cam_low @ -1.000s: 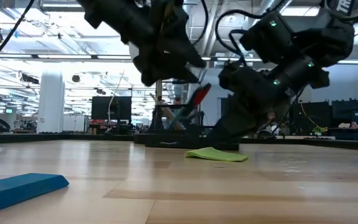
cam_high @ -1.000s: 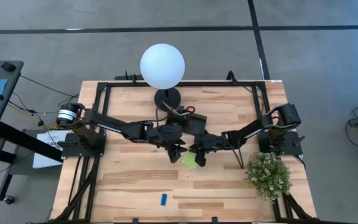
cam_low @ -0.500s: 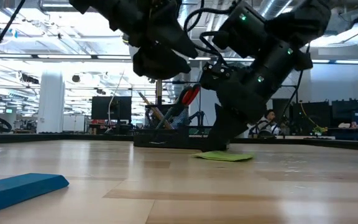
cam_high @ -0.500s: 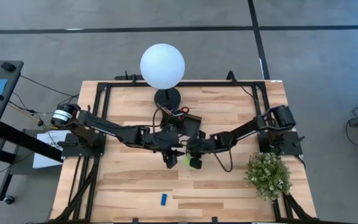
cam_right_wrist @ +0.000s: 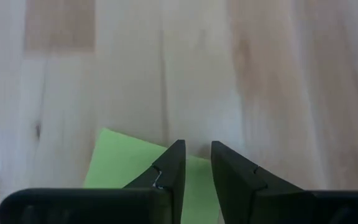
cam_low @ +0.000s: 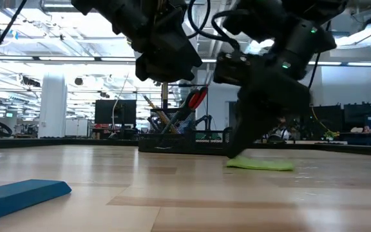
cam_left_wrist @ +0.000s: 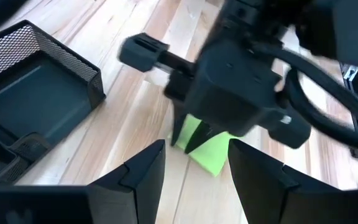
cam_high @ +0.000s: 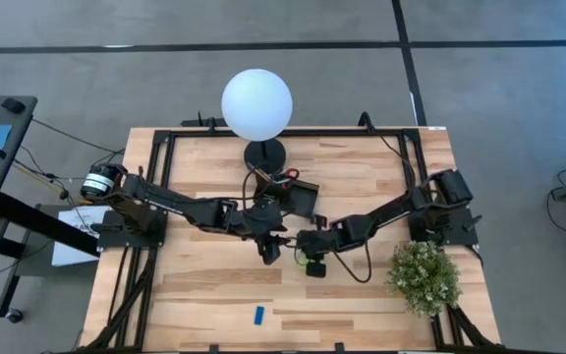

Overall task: Pick and place office supplies into organizer
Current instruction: Put the sticky note into the desk organizer

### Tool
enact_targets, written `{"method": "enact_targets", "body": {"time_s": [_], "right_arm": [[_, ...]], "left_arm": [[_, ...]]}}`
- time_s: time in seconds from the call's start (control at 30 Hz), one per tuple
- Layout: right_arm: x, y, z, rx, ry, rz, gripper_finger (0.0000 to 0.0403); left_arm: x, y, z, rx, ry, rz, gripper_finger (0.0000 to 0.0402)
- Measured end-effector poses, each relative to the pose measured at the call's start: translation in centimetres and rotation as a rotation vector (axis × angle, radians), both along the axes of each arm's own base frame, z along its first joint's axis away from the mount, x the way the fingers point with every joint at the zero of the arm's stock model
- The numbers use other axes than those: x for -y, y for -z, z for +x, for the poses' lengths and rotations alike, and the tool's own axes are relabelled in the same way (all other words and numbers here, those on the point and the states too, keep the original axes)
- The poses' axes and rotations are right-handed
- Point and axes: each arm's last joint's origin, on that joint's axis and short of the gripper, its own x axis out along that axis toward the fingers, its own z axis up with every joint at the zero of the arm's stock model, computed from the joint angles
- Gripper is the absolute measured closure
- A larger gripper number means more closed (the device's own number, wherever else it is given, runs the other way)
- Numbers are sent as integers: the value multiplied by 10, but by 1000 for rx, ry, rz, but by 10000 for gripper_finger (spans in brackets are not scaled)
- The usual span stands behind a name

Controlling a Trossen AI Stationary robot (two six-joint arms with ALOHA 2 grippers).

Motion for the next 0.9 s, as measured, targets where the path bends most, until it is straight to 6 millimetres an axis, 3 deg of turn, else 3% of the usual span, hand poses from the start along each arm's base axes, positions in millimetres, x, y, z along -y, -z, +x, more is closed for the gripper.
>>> {"method": "enact_targets", "body": {"time_s": [0.27, 0.53, 0.67, 0.77, 0.9], "right_arm": [[-14, -1, -12, -65, -168, -91, 331], [-17, -43, -28, -9, -286, -131, 331], [-16, -55, -32, 10, -221, -74, 331], [-13, -51, -32, -10, -149, -18, 331], [-8, -26, -33, -99, -122, -28, 331]], "left_arm": [[0, 0, 0, 0, -1, -1, 231], [0, 0, 0, 1, -1, -2, 231], [0, 0, 0, 1, -5, -8, 231], [0, 0, 0, 1, -8, -12, 231], [0, 0, 0, 1, -13, -20, 231]]}}
